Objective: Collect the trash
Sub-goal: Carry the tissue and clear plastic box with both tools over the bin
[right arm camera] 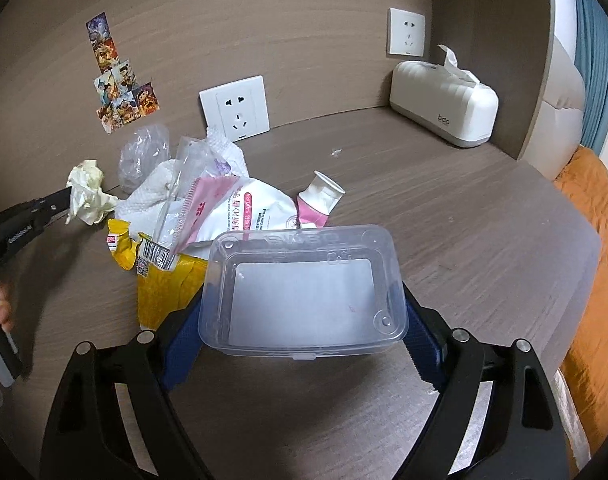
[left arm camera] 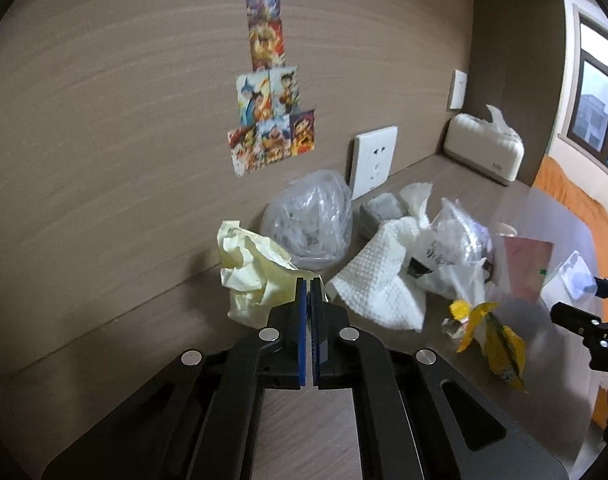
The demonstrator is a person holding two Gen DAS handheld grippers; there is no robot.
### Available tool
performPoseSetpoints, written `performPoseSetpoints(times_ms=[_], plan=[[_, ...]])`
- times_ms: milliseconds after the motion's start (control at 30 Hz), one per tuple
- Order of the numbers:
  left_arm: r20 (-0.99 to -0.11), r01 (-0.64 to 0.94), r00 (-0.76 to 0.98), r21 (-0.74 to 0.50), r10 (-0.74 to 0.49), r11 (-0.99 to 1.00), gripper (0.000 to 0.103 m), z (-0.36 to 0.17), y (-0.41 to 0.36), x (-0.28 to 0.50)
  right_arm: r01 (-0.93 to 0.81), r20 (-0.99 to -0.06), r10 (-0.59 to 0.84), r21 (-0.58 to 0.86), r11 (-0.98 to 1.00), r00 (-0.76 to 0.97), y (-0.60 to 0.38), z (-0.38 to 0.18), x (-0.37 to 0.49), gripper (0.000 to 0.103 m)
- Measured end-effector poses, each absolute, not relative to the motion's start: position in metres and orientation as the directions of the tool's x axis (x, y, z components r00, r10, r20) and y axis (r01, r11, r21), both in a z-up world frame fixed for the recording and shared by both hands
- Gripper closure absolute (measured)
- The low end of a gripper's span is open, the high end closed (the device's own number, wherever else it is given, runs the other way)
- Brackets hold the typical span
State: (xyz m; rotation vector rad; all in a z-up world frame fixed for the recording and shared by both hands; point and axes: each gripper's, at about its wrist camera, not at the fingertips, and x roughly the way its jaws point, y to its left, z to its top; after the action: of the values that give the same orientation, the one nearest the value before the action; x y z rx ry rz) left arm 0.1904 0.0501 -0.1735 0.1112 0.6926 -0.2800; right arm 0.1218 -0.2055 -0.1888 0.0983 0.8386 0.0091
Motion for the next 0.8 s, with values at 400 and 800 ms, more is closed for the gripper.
performPoseSetpoints(times_ms=[400, 800], plan=[[-0.591, 0.374, 0.748, -0.004, -0.304, 0.928, 0.102, -0.124, 0.033, 0.142, 0.034, -0.703, 0.036, 0.085, 0.996, 0.711, -0.211, -0.163, 0.106, 0.017], [-0.548, 0.601, 0.65, -0.054, -0.527, 0.797, 0.102, -0.078, -0.072, 0.075, 0.137, -0.63, -0.054, 0.083, 0.987, 0.774, -0.276, -0.116, 0.042, 0.017]])
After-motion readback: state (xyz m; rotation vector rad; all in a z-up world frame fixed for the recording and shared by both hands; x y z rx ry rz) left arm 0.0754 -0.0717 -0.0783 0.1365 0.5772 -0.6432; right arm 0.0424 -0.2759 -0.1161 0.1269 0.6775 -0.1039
